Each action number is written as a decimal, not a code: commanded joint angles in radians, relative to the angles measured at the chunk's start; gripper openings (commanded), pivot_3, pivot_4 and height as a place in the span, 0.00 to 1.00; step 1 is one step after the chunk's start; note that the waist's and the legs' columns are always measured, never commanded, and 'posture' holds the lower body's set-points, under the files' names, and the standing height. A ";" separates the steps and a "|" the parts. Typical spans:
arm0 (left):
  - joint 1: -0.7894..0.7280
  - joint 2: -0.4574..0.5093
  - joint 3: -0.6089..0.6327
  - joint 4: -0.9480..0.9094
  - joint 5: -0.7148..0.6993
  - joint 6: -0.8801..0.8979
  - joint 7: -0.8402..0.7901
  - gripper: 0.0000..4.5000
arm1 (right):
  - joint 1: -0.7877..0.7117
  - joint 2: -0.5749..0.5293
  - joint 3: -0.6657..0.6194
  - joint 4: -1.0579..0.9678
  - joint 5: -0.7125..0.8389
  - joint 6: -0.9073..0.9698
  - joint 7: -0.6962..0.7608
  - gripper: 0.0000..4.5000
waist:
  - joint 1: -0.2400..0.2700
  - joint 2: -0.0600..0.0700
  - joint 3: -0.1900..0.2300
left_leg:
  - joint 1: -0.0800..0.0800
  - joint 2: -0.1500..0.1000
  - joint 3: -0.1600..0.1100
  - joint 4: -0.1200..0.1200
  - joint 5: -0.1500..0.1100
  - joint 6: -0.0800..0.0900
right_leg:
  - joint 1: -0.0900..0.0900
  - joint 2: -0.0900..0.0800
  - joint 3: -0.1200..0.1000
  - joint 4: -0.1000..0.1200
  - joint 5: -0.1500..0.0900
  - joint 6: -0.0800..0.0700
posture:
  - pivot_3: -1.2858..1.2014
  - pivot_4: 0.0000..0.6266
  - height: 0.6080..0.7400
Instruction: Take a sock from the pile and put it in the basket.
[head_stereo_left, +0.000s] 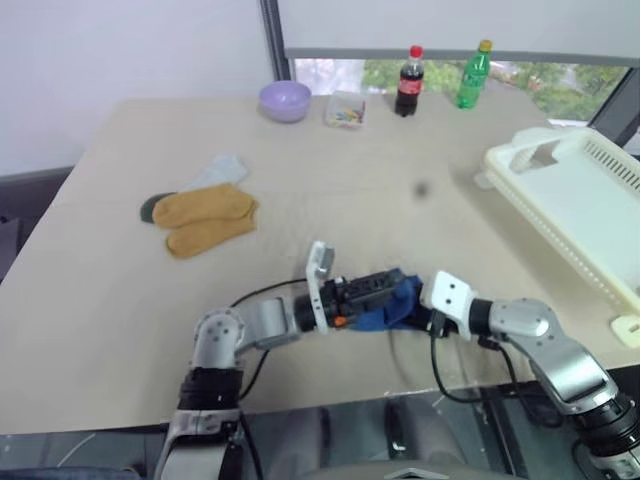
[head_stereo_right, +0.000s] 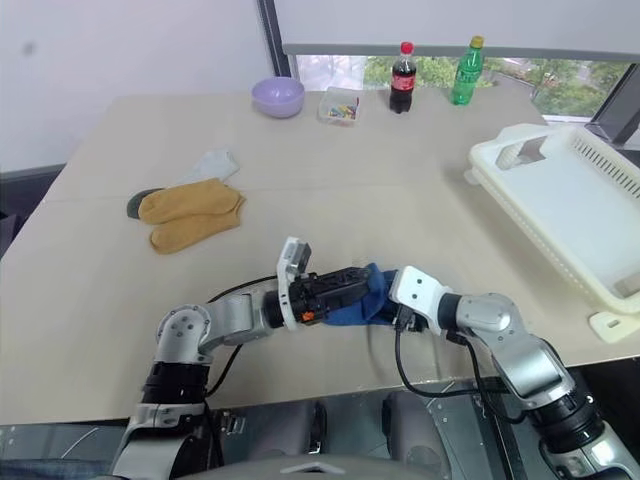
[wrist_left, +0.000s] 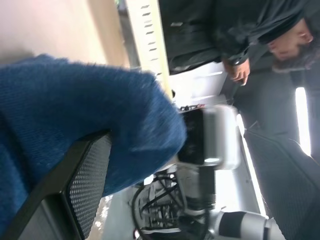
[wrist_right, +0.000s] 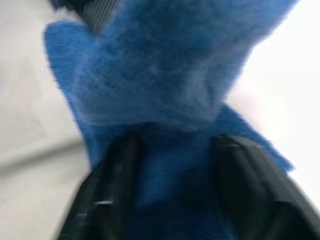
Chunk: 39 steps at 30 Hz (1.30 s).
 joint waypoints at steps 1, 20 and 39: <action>-0.033 -0.018 -0.013 0.019 0.048 -0.011 -0.060 1.00 | 0.053 -0.049 -0.065 -0.087 0.010 0.053 -0.004 1.00 | 0.004 0.000 0.000 | -0.002 0.000 0.000 0.000 0.000 0.000 | -0.002 0.000 0.000 -0.001 0.000 0.000 | 0.52 0.24 1.00; -0.105 -0.068 -0.031 0.106 0.265 0.015 -0.236 1.00 | 0.155 -0.058 -0.355 -0.297 0.330 0.281 -0.032 1.00 | 0.022 0.001 0.003 | -0.014 -0.004 -0.002 -0.001 0.000 0.000 | -0.010 -0.002 -0.002 -0.003 -0.001 0.001 | 0.52 0.24 1.00; -0.086 0.183 -0.027 0.017 0.489 -0.036 -0.403 1.00 | 0.117 0.009 -0.147 0.046 0.129 0.119 -0.081 1.00 | 0.018 -0.001 0.002 | -0.012 -0.003 -0.001 0.000 0.000 0.000 | -0.009 -0.002 -0.001 -0.002 -0.001 0.001 | 0.52 0.24 1.00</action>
